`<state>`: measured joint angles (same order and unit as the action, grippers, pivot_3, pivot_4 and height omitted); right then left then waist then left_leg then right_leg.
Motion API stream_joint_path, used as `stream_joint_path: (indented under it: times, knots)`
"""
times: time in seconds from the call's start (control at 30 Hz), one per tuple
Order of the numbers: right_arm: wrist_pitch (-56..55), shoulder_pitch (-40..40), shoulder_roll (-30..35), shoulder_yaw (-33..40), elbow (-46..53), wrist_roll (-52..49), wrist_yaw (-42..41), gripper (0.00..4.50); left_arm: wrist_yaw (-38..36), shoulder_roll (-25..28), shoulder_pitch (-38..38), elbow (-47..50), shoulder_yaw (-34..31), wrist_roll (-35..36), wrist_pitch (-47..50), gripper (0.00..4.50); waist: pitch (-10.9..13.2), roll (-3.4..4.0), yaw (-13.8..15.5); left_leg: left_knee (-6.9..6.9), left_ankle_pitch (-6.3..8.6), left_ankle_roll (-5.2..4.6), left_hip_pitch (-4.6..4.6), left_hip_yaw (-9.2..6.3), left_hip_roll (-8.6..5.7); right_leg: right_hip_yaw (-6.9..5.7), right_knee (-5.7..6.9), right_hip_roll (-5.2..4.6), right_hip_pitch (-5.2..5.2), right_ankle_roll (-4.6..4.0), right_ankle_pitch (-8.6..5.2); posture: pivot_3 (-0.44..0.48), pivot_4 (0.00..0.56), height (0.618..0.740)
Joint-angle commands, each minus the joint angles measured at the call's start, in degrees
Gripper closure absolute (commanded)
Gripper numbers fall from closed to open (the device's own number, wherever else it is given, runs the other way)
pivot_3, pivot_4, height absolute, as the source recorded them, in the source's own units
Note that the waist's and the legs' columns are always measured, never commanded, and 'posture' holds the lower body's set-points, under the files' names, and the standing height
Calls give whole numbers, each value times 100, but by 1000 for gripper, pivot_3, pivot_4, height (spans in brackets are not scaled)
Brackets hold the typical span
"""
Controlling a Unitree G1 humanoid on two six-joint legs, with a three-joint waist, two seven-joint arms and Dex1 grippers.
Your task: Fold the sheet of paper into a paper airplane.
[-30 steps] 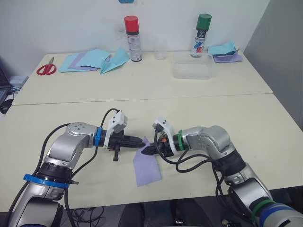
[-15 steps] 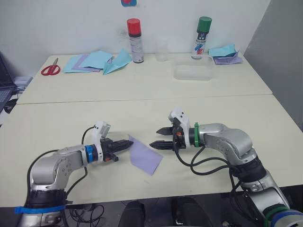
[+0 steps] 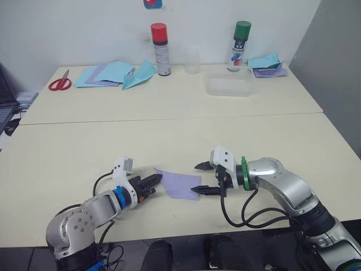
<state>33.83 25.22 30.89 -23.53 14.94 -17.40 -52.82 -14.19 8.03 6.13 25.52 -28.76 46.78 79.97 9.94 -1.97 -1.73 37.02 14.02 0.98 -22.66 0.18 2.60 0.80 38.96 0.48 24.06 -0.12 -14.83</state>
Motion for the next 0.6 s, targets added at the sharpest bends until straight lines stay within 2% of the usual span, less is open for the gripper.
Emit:
stream_joint_path:
  times: [0.03, 0.27, 0.47, 0.6]
  knots:
    - [-312, -97, 65, 98, 210, 98, -69, 751, 366, -276, -167, 380, -35, 96, -66, 4500, 0, -1, -1, 0, -1, 1, 0, 1, -1, 2, 0, 0, 0, 0, 0, 0, 150, 740]
    - [-552, -215, 165, 77, 104, 274, -179, 751, 448, -141, -319, 481, 137, 148, -271, 4500, 0, -3, -3, 0, -3, 6, 3, 3, -6, 4, 0, 0, -1, -3, 3, 0, 150, 740]
    - [-572, -202, 121, 90, 29, 292, -196, 707, 295, 336, -416, 516, 12, 481, -152, 2871, 1, -3, -5, -1, -4, 6, 8, 0, -1, 3, 1, 14, -2, -11, 7, 0, 150, 740]
    - [-614, -227, 124, 98, 6, 296, -209, 707, 154, 951, -501, 434, -218, 682, -130, 1638, 0, -3, -14, -2, -4, 7, 11, 1, 1, 5, 1, 14, -1, -12, 7, 0, 150, 740]
